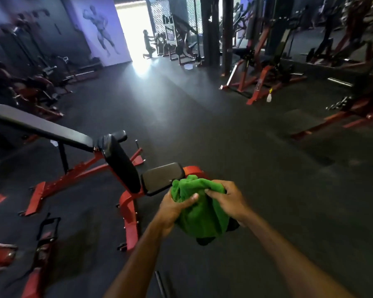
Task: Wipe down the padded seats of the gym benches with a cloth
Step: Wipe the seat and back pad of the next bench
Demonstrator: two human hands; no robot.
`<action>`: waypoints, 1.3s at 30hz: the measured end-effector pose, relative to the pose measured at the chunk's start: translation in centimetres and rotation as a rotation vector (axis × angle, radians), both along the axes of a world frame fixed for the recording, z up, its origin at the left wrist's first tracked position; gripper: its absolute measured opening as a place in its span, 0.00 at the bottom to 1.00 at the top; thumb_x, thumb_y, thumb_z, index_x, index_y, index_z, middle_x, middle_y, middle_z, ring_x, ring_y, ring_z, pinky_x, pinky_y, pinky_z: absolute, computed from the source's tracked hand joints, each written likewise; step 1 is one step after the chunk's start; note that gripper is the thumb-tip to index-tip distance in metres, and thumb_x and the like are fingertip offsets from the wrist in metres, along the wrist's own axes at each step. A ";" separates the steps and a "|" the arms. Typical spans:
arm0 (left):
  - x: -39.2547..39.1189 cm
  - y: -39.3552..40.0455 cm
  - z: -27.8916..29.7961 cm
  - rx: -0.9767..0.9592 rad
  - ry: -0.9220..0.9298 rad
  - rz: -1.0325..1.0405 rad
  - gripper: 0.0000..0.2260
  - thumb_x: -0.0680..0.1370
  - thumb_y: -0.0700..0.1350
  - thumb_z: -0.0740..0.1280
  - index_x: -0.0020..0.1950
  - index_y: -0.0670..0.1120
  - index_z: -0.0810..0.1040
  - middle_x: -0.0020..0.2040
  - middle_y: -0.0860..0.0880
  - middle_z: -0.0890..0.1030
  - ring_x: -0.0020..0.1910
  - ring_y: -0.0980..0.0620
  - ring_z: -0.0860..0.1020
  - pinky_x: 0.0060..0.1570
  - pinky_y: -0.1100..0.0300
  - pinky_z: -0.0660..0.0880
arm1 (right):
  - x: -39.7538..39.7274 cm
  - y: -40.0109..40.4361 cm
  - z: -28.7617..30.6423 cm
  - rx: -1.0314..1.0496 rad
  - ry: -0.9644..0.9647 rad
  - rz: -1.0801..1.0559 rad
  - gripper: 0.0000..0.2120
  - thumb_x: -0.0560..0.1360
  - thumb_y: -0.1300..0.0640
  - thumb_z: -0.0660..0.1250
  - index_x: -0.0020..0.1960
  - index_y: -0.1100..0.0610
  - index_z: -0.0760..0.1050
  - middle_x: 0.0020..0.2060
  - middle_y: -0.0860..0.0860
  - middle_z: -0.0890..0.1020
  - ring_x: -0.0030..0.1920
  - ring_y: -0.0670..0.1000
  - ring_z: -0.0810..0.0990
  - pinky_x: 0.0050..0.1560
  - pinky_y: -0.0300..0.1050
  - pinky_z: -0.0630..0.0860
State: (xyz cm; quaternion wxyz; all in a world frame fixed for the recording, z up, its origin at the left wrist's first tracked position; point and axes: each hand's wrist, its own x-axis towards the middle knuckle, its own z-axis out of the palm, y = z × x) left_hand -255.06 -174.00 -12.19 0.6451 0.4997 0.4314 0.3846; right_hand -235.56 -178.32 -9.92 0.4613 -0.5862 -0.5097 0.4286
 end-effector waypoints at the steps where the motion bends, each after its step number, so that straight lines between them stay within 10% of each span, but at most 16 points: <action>1: 0.1 1.1 -0.1 -0.006 0.019 0.013 0.33 0.63 0.48 0.85 0.65 0.41 0.80 0.59 0.41 0.85 0.60 0.40 0.83 0.65 0.40 0.77 | 0.3 1.1 0.3 0.010 0.001 0.002 0.05 0.80 0.58 0.71 0.49 0.53 0.85 0.44 0.50 0.86 0.44 0.43 0.83 0.40 0.32 0.76; 11: -1.1 17.9 -1.2 -0.071 -0.091 0.088 0.21 0.73 0.44 0.78 0.64 0.42 0.82 0.62 0.40 0.83 0.63 0.39 0.81 0.66 0.42 0.76 | 1.4 20.9 0.6 0.048 -0.171 0.125 0.06 0.80 0.52 0.71 0.47 0.47 0.85 0.41 0.46 0.86 0.45 0.48 0.85 0.46 0.50 0.80; 21: -5.6 35.5 2.0 -0.256 -0.416 0.335 0.16 0.79 0.42 0.61 0.61 0.44 0.85 0.61 0.37 0.83 0.57 0.38 0.83 0.54 0.44 0.80 | -5.4 41.7 -0.2 -0.199 0.215 0.055 0.11 0.79 0.46 0.70 0.50 0.51 0.87 0.44 0.50 0.89 0.48 0.54 0.88 0.54 0.53 0.83; 25: -6.9 41.2 1.9 -0.241 -0.420 0.382 0.21 0.80 0.48 0.64 0.70 0.40 0.77 0.65 0.35 0.80 0.62 0.36 0.81 0.60 0.44 0.78 | -7.5 47.5 1.3 -0.247 0.442 0.071 0.07 0.81 0.57 0.69 0.49 0.58 0.85 0.43 0.57 0.88 0.44 0.56 0.88 0.44 0.46 0.82; 29: -7.9 45.4 0.4 -0.245 -0.422 0.477 0.25 0.83 0.58 0.61 0.70 0.40 0.78 0.67 0.36 0.79 0.67 0.37 0.78 0.71 0.40 0.70 | -9.3 53.7 -0.7 -0.052 0.059 0.024 0.04 0.75 0.56 0.75 0.45 0.52 0.81 0.42 0.52 0.85 0.48 0.60 0.84 0.43 0.47 0.79; 34: -9.6 51.4 0.4 -0.192 -0.434 0.834 0.24 0.79 0.60 0.68 0.65 0.43 0.83 0.62 0.38 0.83 0.63 0.40 0.82 0.69 0.41 0.73 | -13.3 61.2 -0.9 0.479 -0.377 0.234 0.18 0.70 0.41 0.75 0.57 0.45 0.79 0.54 0.44 0.81 0.57 0.50 0.79 0.61 0.52 0.75; 39: -11.2 53.9 1.7 -0.224 -0.460 0.909 0.19 0.82 0.53 0.64 0.66 0.44 0.82 0.60 0.40 0.84 0.56 0.43 0.84 0.54 0.52 0.81 | -17.5 65.0 -1.6 0.192 -0.201 0.727 0.44 0.68 0.20 0.61 0.77 0.43 0.68 0.70 0.44 0.77 0.67 0.44 0.77 0.69 0.49 0.75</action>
